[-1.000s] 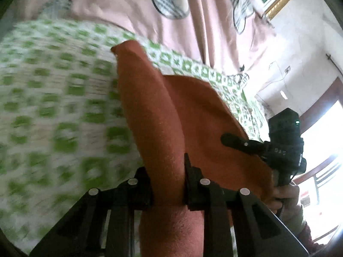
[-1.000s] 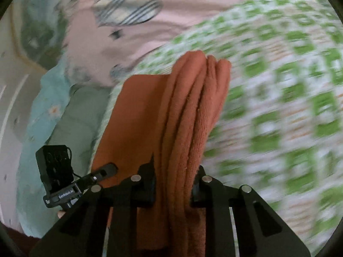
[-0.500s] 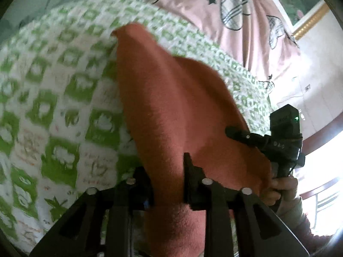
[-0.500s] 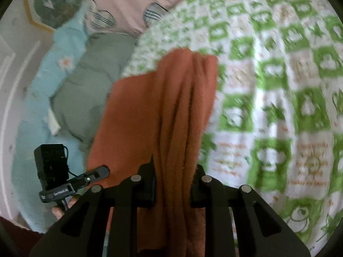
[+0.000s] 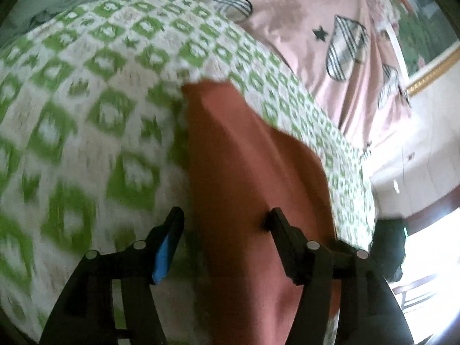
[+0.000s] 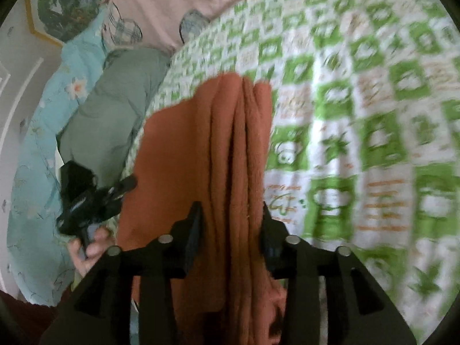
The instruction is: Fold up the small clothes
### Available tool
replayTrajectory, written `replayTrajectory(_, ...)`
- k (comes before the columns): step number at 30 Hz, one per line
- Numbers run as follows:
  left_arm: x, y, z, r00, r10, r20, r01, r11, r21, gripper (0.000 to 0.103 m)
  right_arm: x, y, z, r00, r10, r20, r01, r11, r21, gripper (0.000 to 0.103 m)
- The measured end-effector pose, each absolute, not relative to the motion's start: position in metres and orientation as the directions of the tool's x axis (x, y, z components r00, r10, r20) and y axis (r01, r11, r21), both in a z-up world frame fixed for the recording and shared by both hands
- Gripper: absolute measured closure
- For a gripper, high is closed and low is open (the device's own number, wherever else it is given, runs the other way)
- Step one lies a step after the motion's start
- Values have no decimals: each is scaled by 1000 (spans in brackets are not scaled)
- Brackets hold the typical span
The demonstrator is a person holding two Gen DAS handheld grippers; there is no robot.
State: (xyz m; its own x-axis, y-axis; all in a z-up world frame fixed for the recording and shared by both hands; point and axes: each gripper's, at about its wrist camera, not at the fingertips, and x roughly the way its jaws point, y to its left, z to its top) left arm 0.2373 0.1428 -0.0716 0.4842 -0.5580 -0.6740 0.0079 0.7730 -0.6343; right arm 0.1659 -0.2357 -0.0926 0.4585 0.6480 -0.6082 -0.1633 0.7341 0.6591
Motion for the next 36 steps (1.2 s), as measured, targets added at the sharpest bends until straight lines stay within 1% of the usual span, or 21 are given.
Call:
replayTrajectory(2, 262, 147, -74, 492, -557, -669, -13, 764, -645, 43, 157, -247, -86, 488, 644, -589, -152, 728, 669, 60)
replayTrajectory(4, 291, 147, -77, 503, -539, -676, -32, 770, -637, 53, 149, -255, -82, 507, 639, -579, -144, 725, 673, 60)
replayTrajectory(6, 318, 149, -79, 514, -525, -678, -43, 774, -631, 76, 144, -259, -79, 513, 639, -573, -141, 722, 678, 60)
replayTrajectory(7, 325, 150, -77, 524, -514, -679, -49, 778, -627, 78, 142, -260, -77, 516, 638, -571, -141, 721, 678, 60)
replayTrajectory(8, 335, 150, -72, 547, -494, -676, -48, 788, -614, 79, 142, -260, -75, 516, 639, -570, -144, 721, 678, 60)
replayTrajectory(11, 352, 145, -56, 587, -445, -676, -25, 825, -565, 89, 137, -255, -71, 505, 652, -565, -171, 718, 675, 60)
replayTrajectory(14, 357, 147, -42, 615, -394, -683, -31, 854, -520, 89, 137, -244, -66, 499, 659, -563, -200, 720, 665, 60)
replayTrajectory(16, 350, 153, -32, 627, -374, -684, -41, 860, -508, 82, 136, -239, -64, 507, 649, -568, -214, 732, 647, 60)
replayTrajectory(17, 341, 155, -27, 635, -375, -675, -37, 859, -511, 75, 138, -236, -64, 508, 645, -570, -216, 737, 640, 60)
replayTrajectory(18, 333, 156, -24, 641, -368, -674, -36, 862, -505, 71, 141, -233, -64, 504, 646, -573, -218, 737, 640, 60)
replayTrajectory(19, 323, 155, -20, 646, -363, -671, -31, 867, -498, 70, 143, -230, -65, 501, 646, -576, -216, 738, 640, 60)
replayTrajectory(23, 269, 144, -13, 639, -435, -634, 53, 848, -528, 70, 158, -219, -68, 490, 627, -605, -223, 761, 609, 60)
replayTrajectory(28, 213, 122, -18, 585, -536, -608, 148, 808, -570, 70, 184, -210, -76, 476, 575, -666, -204, 808, 552, 62)
replayTrajectory(30, 198, 110, -22, 552, -564, -613, 182, 800, -572, 70, 194, -206, -82, 458, 581, -673, -203, 805, 557, 62)
replayTrajectory(34, 178, 92, -30, 515, -562, -647, 226, 818, -530, 70, 206, -203, -87, 463, 568, -681, -187, 813, 551, 64)
replayTrajectory(35, 176, 89, -32, 505, -567, -651, 232, 815, -531, 70, 208, -203, -88, 464, 573, -676, -186, 809, 558, 65)
replayTrajectory(36, 174, 88, -33, 499, -569, -653, 233, 814, -532, 70, 211, -202, -87, 461, 579, -673, -187, 805, 563, 75)
